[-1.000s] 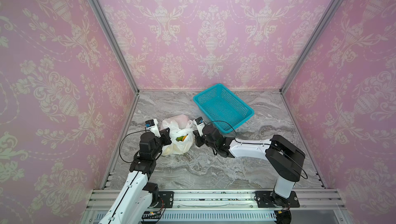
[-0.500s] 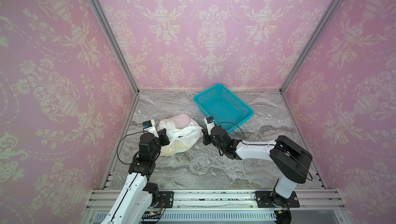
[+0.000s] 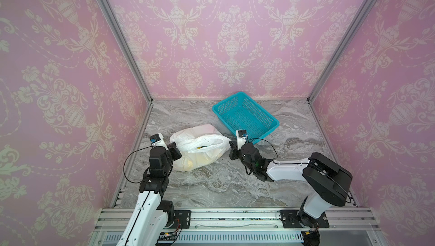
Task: Untie the knot of the plastic bag and take out the fruit
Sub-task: Untie the plastic bag at the middle-left of the table.
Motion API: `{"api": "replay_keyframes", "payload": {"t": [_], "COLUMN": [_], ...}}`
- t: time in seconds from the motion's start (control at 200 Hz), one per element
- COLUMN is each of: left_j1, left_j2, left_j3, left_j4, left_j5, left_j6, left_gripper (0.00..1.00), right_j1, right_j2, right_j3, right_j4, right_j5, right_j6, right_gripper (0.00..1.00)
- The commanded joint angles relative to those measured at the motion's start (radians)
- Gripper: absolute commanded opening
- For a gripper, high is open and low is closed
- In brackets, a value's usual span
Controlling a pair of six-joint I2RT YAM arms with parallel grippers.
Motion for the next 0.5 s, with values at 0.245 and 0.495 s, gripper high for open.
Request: {"api": "replay_keyframes", "payload": {"t": [0.245, 0.495], "left_j1": [0.099, 0.110], "left_j2": [0.019, -0.011], "left_j3": [-0.013, -0.013], "left_j4": [0.002, 0.033], "left_j5": [0.068, 0.145], "left_j6": [-0.066, -0.057], "left_gripper": [0.00, 0.01], "right_j1": [-0.010, 0.004], "right_j2": [-0.036, -0.098], "right_j3": [-0.062, -0.090], "right_j4": [0.103, 0.106], "right_j5": [0.086, 0.099], "right_j6": [0.088, 0.041], "right_gripper": [0.00, 0.26]}}
